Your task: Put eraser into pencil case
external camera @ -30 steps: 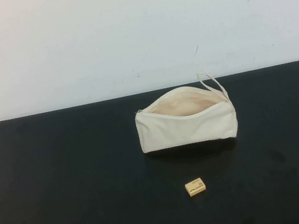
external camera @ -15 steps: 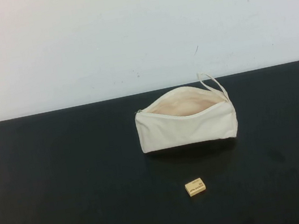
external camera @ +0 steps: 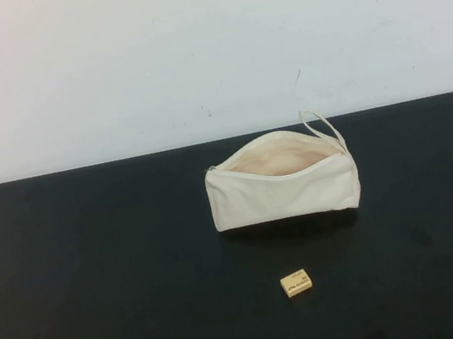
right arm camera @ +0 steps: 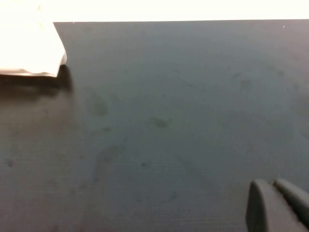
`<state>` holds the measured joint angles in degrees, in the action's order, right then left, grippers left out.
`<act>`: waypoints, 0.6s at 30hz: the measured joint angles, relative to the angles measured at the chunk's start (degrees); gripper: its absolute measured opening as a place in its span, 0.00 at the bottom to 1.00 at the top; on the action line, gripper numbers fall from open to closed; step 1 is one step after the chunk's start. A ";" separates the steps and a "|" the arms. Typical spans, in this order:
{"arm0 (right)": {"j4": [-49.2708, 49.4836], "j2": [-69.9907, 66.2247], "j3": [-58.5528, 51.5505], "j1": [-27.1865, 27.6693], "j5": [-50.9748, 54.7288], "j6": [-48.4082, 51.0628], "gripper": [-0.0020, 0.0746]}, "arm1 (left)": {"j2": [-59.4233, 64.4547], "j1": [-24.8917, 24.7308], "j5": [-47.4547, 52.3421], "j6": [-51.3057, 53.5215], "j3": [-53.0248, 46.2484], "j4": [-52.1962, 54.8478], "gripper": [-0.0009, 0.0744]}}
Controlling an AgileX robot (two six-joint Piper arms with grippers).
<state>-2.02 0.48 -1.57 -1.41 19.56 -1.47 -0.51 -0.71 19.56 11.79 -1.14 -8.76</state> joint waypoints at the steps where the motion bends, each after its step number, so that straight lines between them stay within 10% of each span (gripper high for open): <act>1: 0.00 0.00 0.00 0.00 0.00 0.00 0.02 | 0.00 0.00 0.00 0.00 0.00 0.00 0.01; 7: 8.62 0.00 0.00 0.00 0.00 -1.19 0.02 | 0.00 0.00 0.00 0.00 0.00 0.00 0.01; 12: 37.08 0.00 0.00 0.00 -1.81 -5.16 0.02 | 0.00 0.00 0.00 0.00 0.00 0.00 0.01; 18: 40.61 0.00 0.00 0.00 -6.38 -2.50 0.02 | 0.00 0.00 0.00 0.00 0.00 0.00 0.01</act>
<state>38.59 0.48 -1.57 -1.41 13.17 -3.97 -0.51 -0.71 19.56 11.79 -1.14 -8.76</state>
